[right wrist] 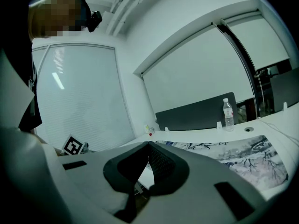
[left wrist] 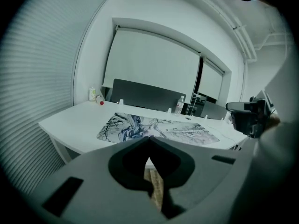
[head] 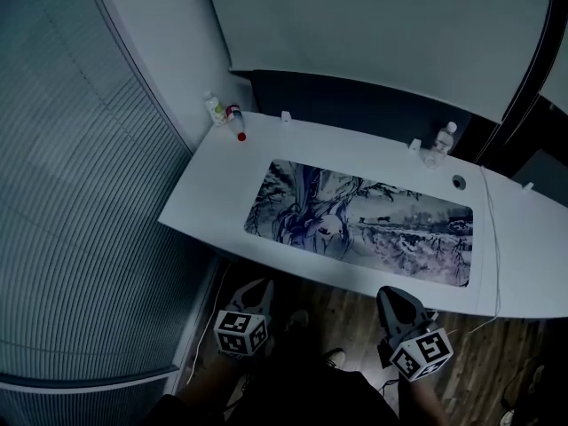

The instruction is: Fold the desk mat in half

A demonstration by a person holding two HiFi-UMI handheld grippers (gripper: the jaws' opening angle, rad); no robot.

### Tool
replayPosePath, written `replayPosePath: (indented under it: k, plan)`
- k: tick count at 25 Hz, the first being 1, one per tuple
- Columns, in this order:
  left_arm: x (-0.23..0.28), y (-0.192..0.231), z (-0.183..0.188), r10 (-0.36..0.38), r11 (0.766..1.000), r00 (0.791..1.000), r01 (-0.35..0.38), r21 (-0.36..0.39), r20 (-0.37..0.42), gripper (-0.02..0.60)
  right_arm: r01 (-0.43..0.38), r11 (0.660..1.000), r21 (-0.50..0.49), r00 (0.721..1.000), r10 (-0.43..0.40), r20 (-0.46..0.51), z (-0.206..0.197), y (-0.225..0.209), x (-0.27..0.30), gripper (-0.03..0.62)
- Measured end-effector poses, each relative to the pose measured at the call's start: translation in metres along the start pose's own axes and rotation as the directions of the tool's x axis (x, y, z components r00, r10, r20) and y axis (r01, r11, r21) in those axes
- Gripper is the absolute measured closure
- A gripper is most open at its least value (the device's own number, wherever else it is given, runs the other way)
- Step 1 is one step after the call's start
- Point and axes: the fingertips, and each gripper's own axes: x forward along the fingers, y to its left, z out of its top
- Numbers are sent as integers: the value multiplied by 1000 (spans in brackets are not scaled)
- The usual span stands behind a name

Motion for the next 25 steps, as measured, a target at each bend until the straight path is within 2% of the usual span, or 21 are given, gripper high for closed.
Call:
replayPosePath:
  k: [11,25]
  plan:
    - [49,71,9,56,998,998,-56,-1,-36,575,21,1000,21,1000,-20,-17,3,-1,58,574]
    - [98,123,6,67,998,992,-65,21,-105,574,87,995,59,995,-84,-49,-5,-9,102,574]
